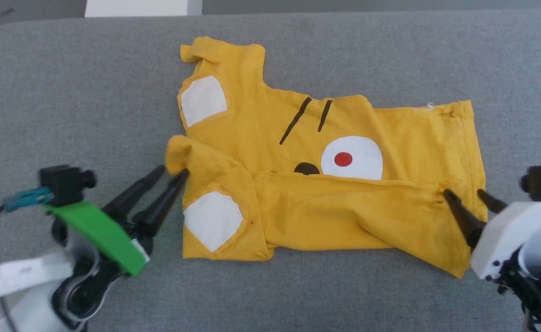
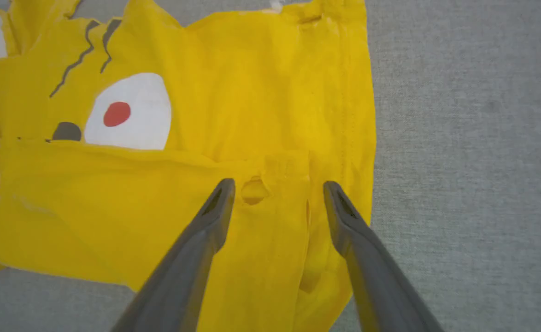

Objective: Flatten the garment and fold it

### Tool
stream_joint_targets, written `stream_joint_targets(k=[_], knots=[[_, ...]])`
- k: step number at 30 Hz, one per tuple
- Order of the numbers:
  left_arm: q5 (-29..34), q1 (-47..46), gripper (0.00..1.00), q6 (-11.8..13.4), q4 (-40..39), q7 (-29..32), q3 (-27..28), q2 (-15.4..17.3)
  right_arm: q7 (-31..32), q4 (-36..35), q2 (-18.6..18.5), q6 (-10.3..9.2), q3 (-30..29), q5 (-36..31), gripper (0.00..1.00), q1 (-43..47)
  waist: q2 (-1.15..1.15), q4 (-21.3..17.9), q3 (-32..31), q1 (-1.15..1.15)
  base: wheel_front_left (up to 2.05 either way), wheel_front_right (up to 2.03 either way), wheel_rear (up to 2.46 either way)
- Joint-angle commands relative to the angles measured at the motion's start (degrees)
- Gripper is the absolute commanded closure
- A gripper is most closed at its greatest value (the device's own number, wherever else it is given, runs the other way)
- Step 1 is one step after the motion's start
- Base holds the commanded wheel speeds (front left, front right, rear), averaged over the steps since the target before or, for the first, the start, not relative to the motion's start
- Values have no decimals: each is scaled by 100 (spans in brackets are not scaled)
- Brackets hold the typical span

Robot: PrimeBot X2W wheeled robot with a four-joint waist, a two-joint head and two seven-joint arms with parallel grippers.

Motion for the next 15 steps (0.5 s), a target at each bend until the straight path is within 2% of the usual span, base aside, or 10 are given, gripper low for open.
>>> stream_joint_targets(k=[1,4,6,7,8,11,12,15], knots=[[-60,203,0,0,-141,-251,136,133,-146,-256,35,-9,-55,91,0,117,0,34,-174,0,0,0,0],[-2,629,0,275,-517,-696,665,287,-632,-875,71,-9,-160,35,0,413,0,61,-290,0,0,0,0],[272,932,0,558,-739,-770,1224,245,-1124,-1205,89,-9,-235,-202,0,599,0,86,-338,0,0,0,0],[477,1063,0,690,-844,-775,1610,117,-1374,-1314,98,-9,-256,-333,0,675,0,100,-352,0,0,0,0],[809,1267,0,855,-992,-778,2171,-129,-1726,-1415,117,-9,-284,-492,0,765,0,113,-362,0,0,0,0],[1932,1881,0,1037,-1441,-780,3298,-803,-2691,-1463,167,-9,-298,-949,0,955,0,120,-399,0,0,0,0],[2338,2104,0,1059,-1603,-781,3674,-1122,-3074,-1408,182,-9,-316,-1076,0,1007,0,117,-421,0,0,0,0],[3443,2649,0,908,-1850,-781,4201,-1761,-3992,-973,191,-9,-325,-1158,0,1176,0,102,-516,0,0,0,0]])
